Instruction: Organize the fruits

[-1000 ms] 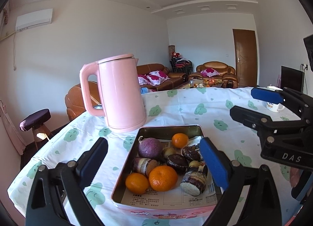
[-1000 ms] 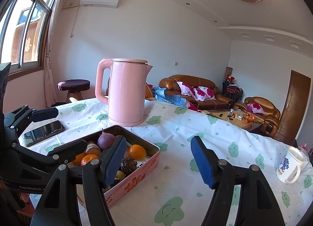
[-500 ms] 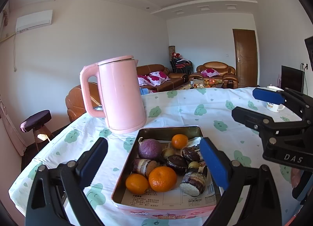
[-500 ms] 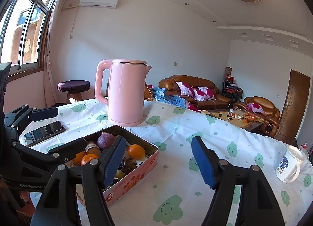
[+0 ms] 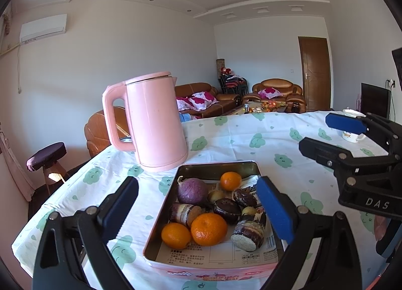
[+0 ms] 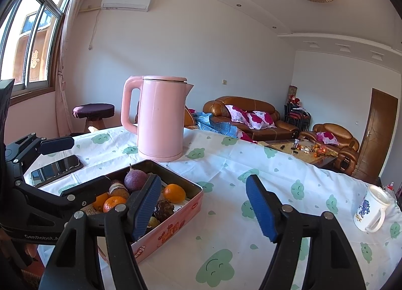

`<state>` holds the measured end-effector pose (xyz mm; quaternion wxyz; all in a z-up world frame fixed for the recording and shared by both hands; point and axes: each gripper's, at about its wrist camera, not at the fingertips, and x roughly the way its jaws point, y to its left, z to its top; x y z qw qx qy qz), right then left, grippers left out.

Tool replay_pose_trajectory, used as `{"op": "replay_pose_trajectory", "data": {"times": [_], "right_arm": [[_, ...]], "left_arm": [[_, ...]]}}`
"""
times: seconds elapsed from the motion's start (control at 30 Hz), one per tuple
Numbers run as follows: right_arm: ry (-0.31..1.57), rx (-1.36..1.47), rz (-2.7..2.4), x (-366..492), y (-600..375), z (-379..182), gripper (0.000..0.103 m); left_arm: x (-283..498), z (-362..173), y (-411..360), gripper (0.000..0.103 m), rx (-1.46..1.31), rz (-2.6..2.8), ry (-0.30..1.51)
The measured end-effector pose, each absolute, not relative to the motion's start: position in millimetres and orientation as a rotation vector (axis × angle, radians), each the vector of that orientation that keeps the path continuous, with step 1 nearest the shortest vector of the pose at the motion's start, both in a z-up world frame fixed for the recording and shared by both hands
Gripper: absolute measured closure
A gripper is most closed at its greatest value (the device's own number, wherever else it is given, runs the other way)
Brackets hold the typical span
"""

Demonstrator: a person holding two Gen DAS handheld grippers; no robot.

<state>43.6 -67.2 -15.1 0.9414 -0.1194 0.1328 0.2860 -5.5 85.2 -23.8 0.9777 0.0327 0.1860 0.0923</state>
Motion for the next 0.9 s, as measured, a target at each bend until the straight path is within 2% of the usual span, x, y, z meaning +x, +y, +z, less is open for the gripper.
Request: {"op": "replay_pose_trajectory", "data": {"times": [0.17, 0.9], "right_arm": [[0.261, -0.239, 0.573, 42.9, -72.6, -14.7, 0.032], [0.249, -0.245, 0.549, 40.2, -80.0, -13.4, 0.031]], "left_arm": [[-7.7, -18.9, 86.7, 0.001, 0.064, 0.194, 0.359], [-6.0, -14.9, 83.6, 0.000, 0.051, 0.169, 0.362]]}}
